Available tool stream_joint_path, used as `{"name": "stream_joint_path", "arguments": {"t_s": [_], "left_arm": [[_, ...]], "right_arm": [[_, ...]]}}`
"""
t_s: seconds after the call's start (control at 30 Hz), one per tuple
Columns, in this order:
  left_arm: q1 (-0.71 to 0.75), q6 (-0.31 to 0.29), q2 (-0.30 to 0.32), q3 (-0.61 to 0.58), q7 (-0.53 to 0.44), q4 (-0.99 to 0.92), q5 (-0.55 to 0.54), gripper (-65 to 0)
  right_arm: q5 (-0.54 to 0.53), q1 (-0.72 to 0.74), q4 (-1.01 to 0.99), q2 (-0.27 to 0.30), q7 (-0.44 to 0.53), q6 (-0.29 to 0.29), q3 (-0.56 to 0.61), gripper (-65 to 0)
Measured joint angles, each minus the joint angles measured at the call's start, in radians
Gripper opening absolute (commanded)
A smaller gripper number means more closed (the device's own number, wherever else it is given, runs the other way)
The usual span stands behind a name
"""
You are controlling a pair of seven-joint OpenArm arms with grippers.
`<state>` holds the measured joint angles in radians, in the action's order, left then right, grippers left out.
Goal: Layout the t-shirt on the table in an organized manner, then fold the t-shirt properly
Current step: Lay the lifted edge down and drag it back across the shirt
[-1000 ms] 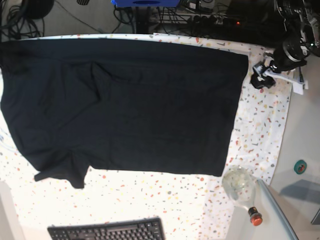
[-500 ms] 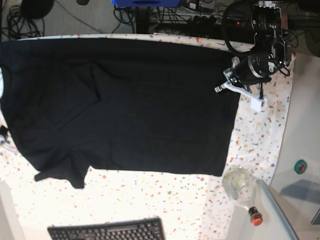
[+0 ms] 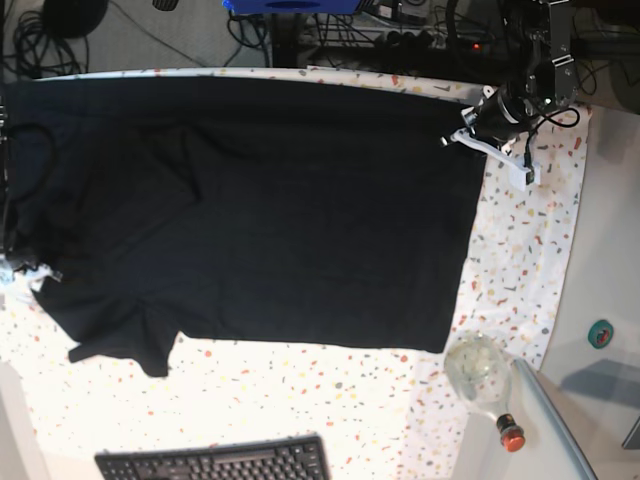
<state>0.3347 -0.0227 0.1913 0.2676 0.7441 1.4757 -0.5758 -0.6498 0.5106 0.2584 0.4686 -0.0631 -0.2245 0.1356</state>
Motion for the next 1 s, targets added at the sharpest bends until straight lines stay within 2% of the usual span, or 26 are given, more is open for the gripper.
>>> {"name": "stream_joint_path", "arguments": {"t_s": [0.27, 0.37, 0.47, 0.6, 0.87, 1.0], "left_arm": [[-0.001, 0.0, 0.022, 0.0, -0.004, -0.004, 0.0, -65.0], [0.0, 0.0, 0.022, 0.0, -0.004, -0.004, 0.0, -65.0], [-0.001, -0.008, 0.037, -0.001, -0.014, -0.027, -0.012, -65.0], [-0.009, -0.032, 0.063, -0.001, -0.027, -0.075, -0.052, -65.0], [-0.005, -0.037, 0.055, 0.031, -0.034, -0.077, -0.051, -65.0], [-0.002, -0.124, 0.058, 0.102, -0.015, -0.085, -0.024, -65.0]], "right_arm": [[0.0, -0.002, 0.0, -0.001, 0.001, 0.003, 0.0, -30.6], [0.0, -0.01, -0.001, 0.0, 0.058, 0.008, 0.0, -30.5], [0.0, -0.019, -0.002, 0.003, 0.071, 0.083, 0.004, -30.3], [0.0, -0.026, -0.003, 0.018, 0.068, 0.082, 0.004, -30.3], [0.0, -0.033, -0.003, 0.018, 0.071, 0.082, 0.004, -30.3], [0.0, -0.035, -0.004, 0.017, 0.071, 0.082, 0.004, -30.3]]}}
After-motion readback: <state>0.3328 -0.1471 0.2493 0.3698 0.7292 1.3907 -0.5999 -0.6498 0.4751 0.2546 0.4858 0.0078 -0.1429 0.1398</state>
